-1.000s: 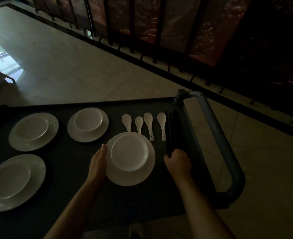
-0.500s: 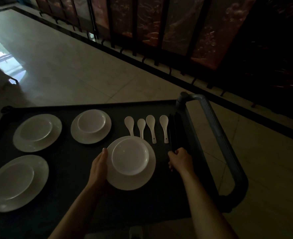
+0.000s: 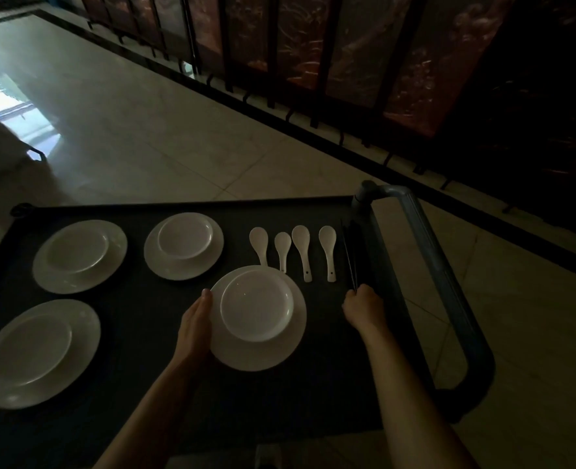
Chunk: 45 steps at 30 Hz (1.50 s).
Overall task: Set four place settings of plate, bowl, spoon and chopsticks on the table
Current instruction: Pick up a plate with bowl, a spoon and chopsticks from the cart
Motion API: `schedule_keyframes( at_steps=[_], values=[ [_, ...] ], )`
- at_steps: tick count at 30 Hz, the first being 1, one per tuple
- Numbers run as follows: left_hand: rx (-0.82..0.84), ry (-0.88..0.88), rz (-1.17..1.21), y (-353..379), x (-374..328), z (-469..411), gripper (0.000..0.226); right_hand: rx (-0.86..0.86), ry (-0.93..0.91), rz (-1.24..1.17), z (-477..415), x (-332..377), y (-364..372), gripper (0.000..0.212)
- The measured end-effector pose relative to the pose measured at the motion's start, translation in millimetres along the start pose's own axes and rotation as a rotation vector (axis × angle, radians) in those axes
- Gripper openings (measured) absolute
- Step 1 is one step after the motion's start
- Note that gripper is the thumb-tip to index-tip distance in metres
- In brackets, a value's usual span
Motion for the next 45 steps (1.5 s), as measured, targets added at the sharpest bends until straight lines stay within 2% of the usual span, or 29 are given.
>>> schedule_keyframes(
  at_steps=[4, 9, 12, 20, 24, 27, 32, 37, 41, 45],
  values=[
    [-0.011, -0.004, 0.015, 1.3, -0.7, -1.0, 0.03, -0.112, -0.085, -0.104, -6.2, 9.4, -7.3, 0.04],
    [-0.032, 0.007, 0.062, 2.2, -3.7, -2.8, 0.026, -0.147, -0.163, -0.187, -24.5, 27.6, 2.1, 0.022],
    [-0.053, -0.026, 0.1, 0.4, -4.9, -4.7, 0.029, -0.152, -0.193, -0.17, -35.5, 39.7, 11.4, 0.013],
    [-0.07, -0.023, 0.128, -10.3, -6.2, -7.7, 0.049, -0.136, -0.142, -0.038, -52.7, 51.5, 33.2, 0.028],
    [-0.084, -0.012, 0.146, -15.4, -7.1, -9.1, 0.039, -0.121, -0.143, 0.018, -55.7, 55.6, 36.2, 0.022],
    [-0.083, -0.01, 0.14, -16.9, -5.6, -9.5, 0.046, -0.061, -0.151, 0.009, -58.2, 56.3, 39.8, 0.016],
    [-0.098, -0.017, 0.142, -17.7, -7.2, -6.4, 0.032, -0.013, -0.201, -0.111, -52.8, 49.7, 41.7, 0.008],
    [-0.087, 0.005, 0.171, -17.7, -12.6, 1.5, 0.028, -0.022, -0.175, -0.38, -32.1, 39.9, 21.9, 0.016],
    [-0.083, 0.018, 0.221, -22.6, -19.4, 6.8, 0.029, 0.092, -0.13, -0.631, 6.8, 44.0, 13.7, 0.02],
    [-0.081, 0.072, 0.256, -34.8, -30.1, 12.4, 0.034, 0.25, -0.146, -0.758, 57.2, 60.8, 13.5, 0.023]
  ],
)
Point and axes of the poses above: each hand's wrist, its own z-axis away from the middle knuckle, its own y-axis out of the palm, x = y × z, the point moved 7 cm from there along -z, towards the middle knuckle, and after that the axes turned 13 degrees about -x, right-handed, at the moved point
